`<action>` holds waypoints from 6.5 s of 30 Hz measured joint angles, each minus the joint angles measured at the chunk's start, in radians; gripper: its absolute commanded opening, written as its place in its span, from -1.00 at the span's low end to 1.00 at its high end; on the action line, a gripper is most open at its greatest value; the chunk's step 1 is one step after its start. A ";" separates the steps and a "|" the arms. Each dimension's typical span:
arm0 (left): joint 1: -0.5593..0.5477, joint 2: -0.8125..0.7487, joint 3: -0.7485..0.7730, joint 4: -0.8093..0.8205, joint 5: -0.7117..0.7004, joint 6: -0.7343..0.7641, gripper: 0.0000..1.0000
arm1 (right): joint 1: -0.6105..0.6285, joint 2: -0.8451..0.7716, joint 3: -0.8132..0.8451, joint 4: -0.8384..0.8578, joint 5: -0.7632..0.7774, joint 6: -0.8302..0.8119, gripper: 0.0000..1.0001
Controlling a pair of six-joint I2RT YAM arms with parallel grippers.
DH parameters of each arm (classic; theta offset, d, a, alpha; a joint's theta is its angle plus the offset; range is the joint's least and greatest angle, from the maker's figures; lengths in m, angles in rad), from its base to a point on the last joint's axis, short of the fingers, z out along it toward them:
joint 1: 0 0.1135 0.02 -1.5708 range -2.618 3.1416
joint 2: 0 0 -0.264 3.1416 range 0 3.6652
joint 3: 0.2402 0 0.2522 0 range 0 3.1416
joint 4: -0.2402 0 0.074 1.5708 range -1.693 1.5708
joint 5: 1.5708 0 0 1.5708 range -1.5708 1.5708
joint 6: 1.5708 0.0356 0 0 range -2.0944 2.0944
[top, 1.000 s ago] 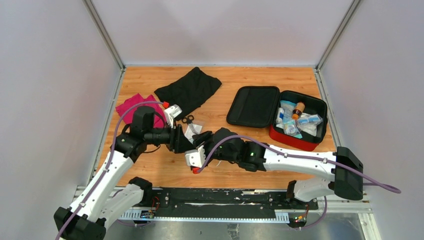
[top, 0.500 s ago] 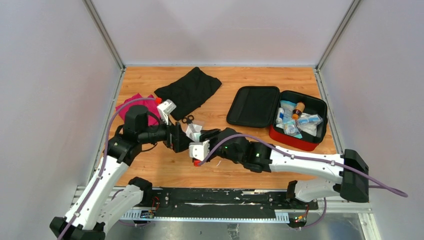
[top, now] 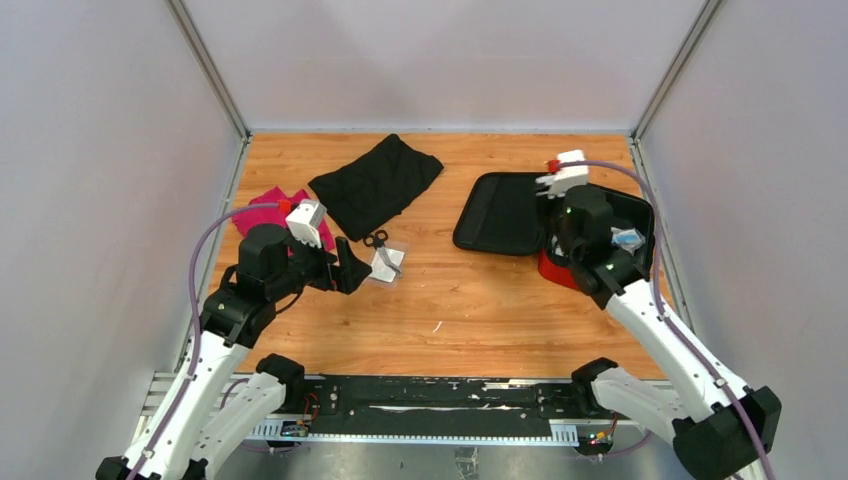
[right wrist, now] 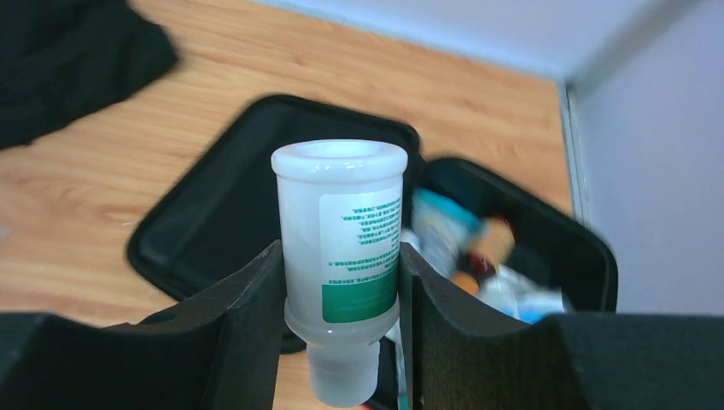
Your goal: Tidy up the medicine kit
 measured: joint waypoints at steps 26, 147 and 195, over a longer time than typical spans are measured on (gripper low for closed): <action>0.000 -0.012 -0.077 0.017 -0.047 -0.001 1.00 | -0.688 0.354 0.071 -0.352 -0.087 0.431 -0.56; -0.195 1.160 0.340 0.153 -0.703 -0.332 0.00 | 0.147 0.082 -0.223 -0.262 -0.420 0.460 0.23; -0.176 0.729 0.032 0.281 -0.459 -0.281 -0.59 | 0.147 -0.013 -0.273 -0.138 -0.449 0.658 0.28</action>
